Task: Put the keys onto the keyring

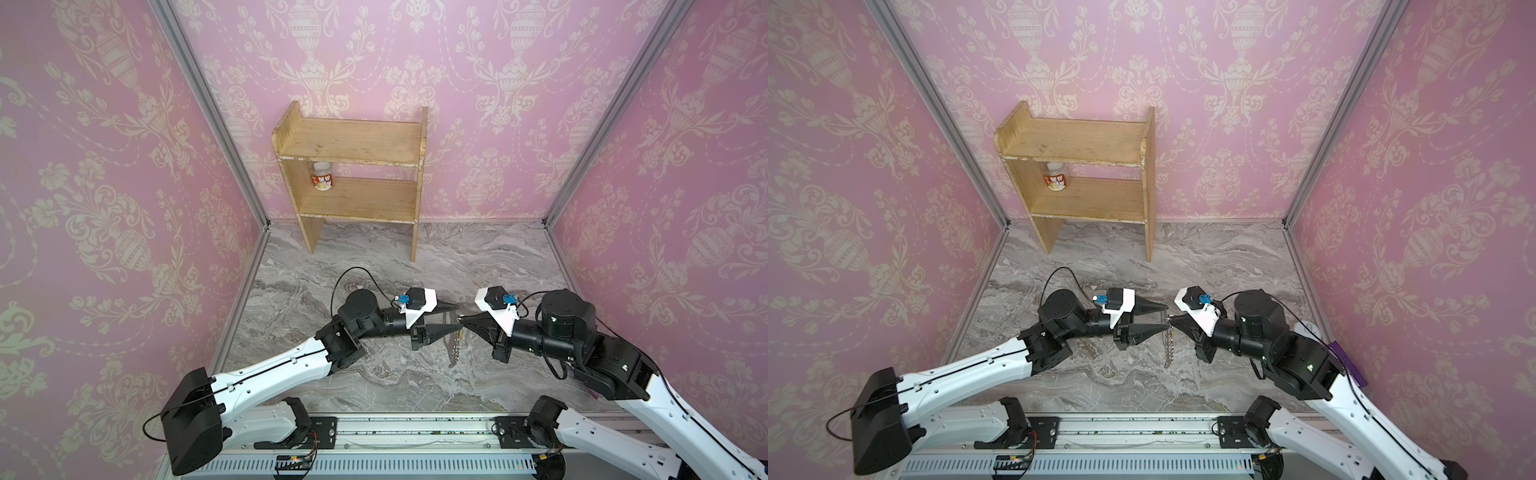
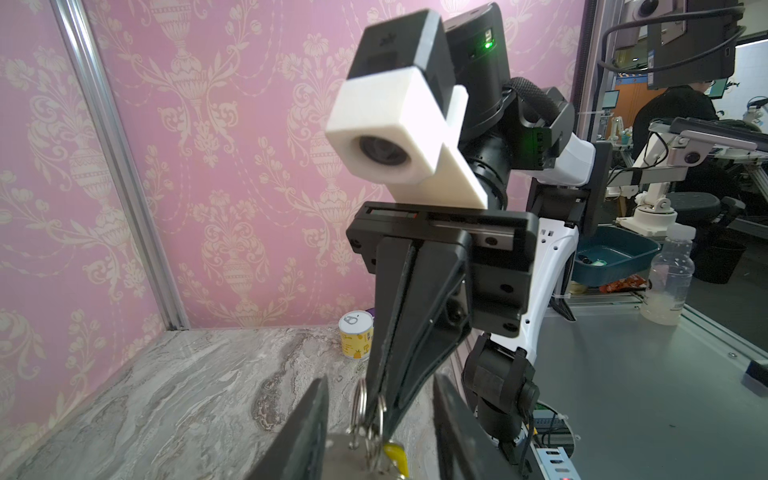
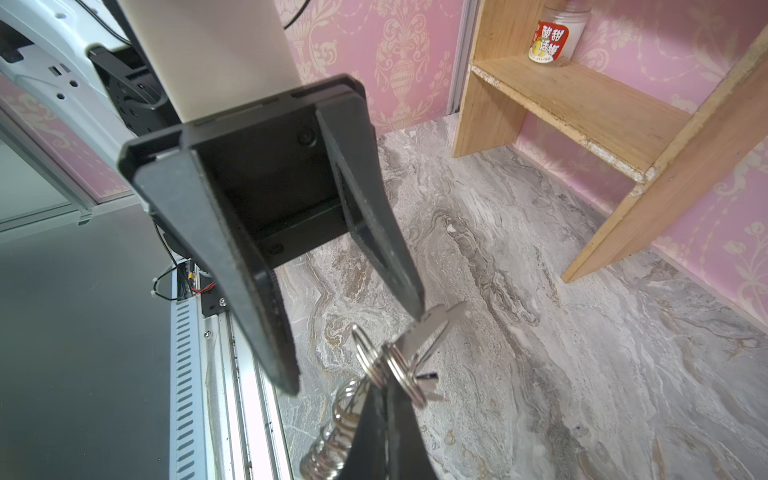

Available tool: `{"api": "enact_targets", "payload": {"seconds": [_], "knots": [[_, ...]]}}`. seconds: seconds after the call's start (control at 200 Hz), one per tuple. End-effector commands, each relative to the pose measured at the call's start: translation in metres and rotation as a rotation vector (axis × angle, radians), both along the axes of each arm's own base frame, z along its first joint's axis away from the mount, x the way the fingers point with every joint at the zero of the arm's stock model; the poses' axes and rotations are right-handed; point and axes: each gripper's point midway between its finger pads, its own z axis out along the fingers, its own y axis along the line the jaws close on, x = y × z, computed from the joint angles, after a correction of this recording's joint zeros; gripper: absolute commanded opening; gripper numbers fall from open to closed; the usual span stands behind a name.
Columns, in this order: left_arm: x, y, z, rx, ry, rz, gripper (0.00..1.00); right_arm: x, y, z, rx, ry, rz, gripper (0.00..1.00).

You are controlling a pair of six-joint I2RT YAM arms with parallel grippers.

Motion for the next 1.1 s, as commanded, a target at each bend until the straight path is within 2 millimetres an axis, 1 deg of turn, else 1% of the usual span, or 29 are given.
{"api": "enact_targets", "payload": {"seconds": [0.0,0.07,0.155,0.22,0.285,0.295,0.305,0.39,0.53,0.66,0.76,0.881,1.096], "knots": [[0.003,0.011,0.002,0.006,0.009,0.056,0.51,0.001,-0.007,0.006,-0.030,0.001,-0.023,0.00],[0.002,0.013,0.000,0.033,0.011,0.059,0.51,0.002,-0.009,0.003,-0.064,0.014,-0.029,0.00],[0.001,0.011,-0.011,0.102,0.017,0.050,0.51,0.003,-0.010,0.002,-0.098,0.018,-0.029,0.00],[-0.001,0.008,-0.020,0.153,0.025,0.029,0.50,0.004,-0.010,0.004,-0.116,0.022,-0.028,0.00],[0.000,0.006,-0.026,0.187,0.037,0.022,0.46,0.005,-0.009,-0.003,-0.140,0.043,-0.027,0.00],[0.000,0.005,-0.027,0.194,0.039,0.022,0.46,0.005,-0.009,0.008,-0.123,0.026,-0.027,0.00],[0.000,0.005,-0.027,0.198,0.038,0.022,0.45,0.005,-0.008,0.010,-0.119,0.023,-0.027,0.00],[0.001,0.003,-0.033,0.229,0.035,0.027,0.43,0.006,-0.007,0.011,-0.122,0.033,-0.025,0.00],[0.005,0.001,-0.030,0.240,0.018,0.051,0.40,0.009,-0.006,0.006,-0.151,0.055,-0.030,0.00],[0.005,-0.002,-0.033,0.276,0.002,0.053,0.35,0.011,-0.005,0.003,-0.175,0.068,-0.032,0.00],[0.008,-0.002,-0.028,0.269,-0.010,0.071,0.34,0.013,-0.004,-0.001,-0.201,0.076,-0.034,0.00],[0.010,-0.004,-0.031,0.286,-0.020,0.079,0.30,0.013,-0.001,0.001,-0.204,0.076,-0.027,0.00],[0.011,-0.007,-0.029,0.278,-0.028,0.080,0.24,0.014,0.001,0.000,-0.212,0.077,-0.024,0.00]]}}
